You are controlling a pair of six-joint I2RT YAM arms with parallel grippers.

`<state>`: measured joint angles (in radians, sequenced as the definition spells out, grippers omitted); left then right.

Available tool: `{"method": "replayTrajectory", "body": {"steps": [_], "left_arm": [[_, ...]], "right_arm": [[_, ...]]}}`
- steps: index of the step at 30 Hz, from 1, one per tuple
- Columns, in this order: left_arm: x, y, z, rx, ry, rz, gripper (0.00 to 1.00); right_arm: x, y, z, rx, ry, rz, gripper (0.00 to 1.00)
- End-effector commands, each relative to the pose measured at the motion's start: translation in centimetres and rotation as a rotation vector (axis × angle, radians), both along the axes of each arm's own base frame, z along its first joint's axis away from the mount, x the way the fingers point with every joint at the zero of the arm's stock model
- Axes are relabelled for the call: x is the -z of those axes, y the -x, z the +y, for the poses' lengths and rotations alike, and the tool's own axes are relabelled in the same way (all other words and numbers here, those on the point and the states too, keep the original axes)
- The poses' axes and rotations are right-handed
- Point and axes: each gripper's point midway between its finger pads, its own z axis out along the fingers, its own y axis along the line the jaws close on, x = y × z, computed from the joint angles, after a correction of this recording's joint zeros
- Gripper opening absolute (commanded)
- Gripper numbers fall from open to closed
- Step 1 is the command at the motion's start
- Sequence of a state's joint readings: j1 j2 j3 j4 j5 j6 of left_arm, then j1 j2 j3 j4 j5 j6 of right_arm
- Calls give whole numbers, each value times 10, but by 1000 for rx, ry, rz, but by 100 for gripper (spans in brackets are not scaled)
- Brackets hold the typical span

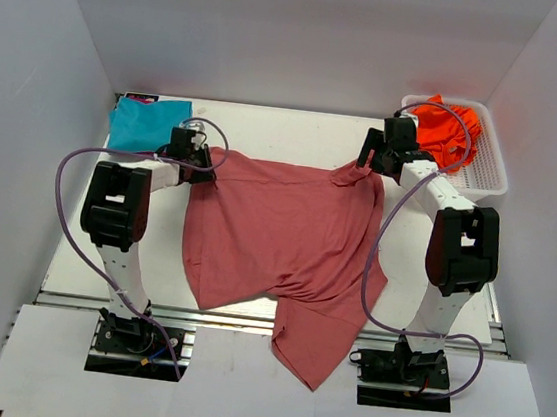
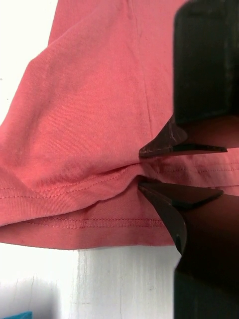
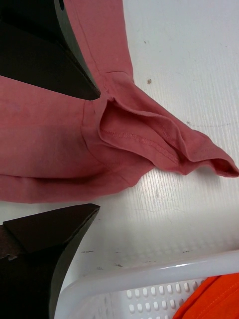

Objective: Fold and stack the t-shirts
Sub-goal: Flatten out the tshirt

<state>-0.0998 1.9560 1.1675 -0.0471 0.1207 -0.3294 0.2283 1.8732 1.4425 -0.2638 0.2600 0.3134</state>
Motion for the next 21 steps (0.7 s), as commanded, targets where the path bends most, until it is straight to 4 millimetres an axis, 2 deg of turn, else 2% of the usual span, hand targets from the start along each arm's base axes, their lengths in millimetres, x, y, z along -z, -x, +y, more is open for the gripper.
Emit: {"method": "replayTrajectory", "body": {"steps": [1,8,11,13,15,16,18,21], "left_arm": [[-6,2,5,0,14,-16,36],[-2,9,20,-19,76,-26,36],[-2,12,13,7,139,-39,36],[2,14,18,3,172,-31,36],[-3,11,17,22,198,-53,33],[3,15,14,33,210,-40,33],[-1,12,15,43,225,-61,33],[3,13,14,62,218,-57,28]], "right_arm": [[-1,-4,-2,15,0,-4,90],[-1,-6,-1,10,-6,-4,90],[0,-6,-1,10,-5,0,90],[1,-6,0,7,-4,0,90],[0,-6,-1,9,-1,0,90],[0,-6,-1,10,0,0,90],[1,-6,-2,13,1,1,90],[0,-6,0,9,-1,1,90]]}}
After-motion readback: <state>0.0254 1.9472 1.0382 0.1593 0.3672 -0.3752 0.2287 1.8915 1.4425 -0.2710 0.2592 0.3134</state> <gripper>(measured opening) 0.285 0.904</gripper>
